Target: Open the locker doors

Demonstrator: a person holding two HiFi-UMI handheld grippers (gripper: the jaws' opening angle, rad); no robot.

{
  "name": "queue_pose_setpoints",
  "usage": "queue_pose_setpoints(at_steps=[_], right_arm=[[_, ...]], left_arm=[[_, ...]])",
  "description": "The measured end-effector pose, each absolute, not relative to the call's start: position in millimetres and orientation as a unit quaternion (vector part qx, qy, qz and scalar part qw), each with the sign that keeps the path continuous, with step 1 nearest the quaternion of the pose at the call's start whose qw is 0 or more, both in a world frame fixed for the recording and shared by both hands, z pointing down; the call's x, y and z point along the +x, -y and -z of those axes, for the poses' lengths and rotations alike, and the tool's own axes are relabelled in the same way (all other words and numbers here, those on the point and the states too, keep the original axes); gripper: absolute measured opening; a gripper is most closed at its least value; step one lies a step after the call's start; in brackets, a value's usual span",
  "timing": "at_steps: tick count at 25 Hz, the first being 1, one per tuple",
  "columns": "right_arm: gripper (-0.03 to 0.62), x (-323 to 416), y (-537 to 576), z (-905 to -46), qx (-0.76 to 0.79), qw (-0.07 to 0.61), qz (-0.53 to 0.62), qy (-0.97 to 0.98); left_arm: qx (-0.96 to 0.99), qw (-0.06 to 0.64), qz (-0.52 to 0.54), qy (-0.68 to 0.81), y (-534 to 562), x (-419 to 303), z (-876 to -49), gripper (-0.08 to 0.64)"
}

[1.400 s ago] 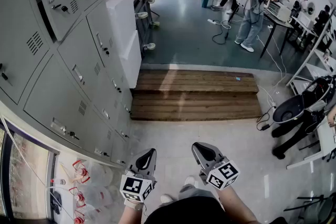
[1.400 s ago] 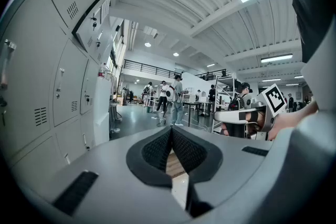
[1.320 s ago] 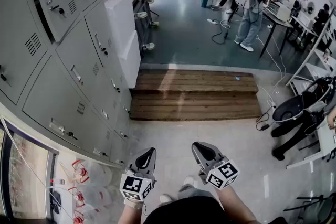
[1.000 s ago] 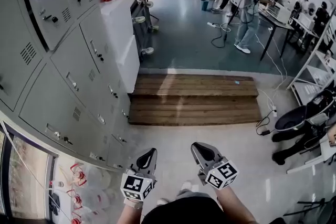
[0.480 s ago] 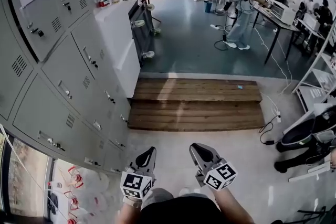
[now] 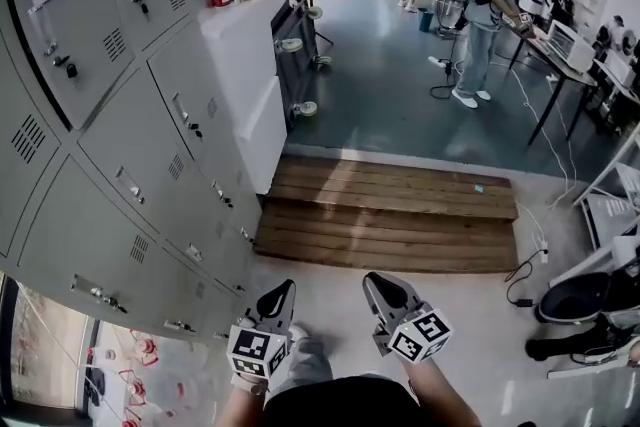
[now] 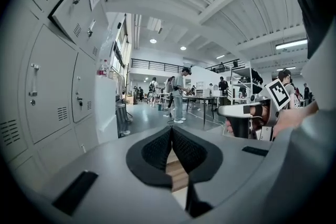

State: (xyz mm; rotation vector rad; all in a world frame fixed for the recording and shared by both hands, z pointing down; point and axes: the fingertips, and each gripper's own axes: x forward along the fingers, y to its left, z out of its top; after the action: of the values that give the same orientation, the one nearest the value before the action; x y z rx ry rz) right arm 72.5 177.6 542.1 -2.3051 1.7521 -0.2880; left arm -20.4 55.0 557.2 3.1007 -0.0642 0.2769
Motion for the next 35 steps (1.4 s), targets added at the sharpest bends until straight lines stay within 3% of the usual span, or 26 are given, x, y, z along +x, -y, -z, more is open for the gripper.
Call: queue_pose_setpoints(at_steps=[9, 20, 35], right_arm=[[0.048, 145.1, -1.5, -517.2, -0.763, 0.099, 0.081, -0.634], [0.048, 166.7, 195.0, -481.1, -0.695, 0.083, 0.058, -0.712], [0.048, 190.4, 408.1, -318.5, -0.537, 0.086, -0.065, -0.837]], left_arm=[[0.996, 0.013, -0.062, 0.065, 119.9, 43.6, -536.7, 0.019], [0.986, 0.01, -0.059, 0.158, 267.9, 43.2, -520.3, 0.018], [0.933, 0.016, -0.053, 0.356, 377.7, 35.4, -492.7, 0.02]])
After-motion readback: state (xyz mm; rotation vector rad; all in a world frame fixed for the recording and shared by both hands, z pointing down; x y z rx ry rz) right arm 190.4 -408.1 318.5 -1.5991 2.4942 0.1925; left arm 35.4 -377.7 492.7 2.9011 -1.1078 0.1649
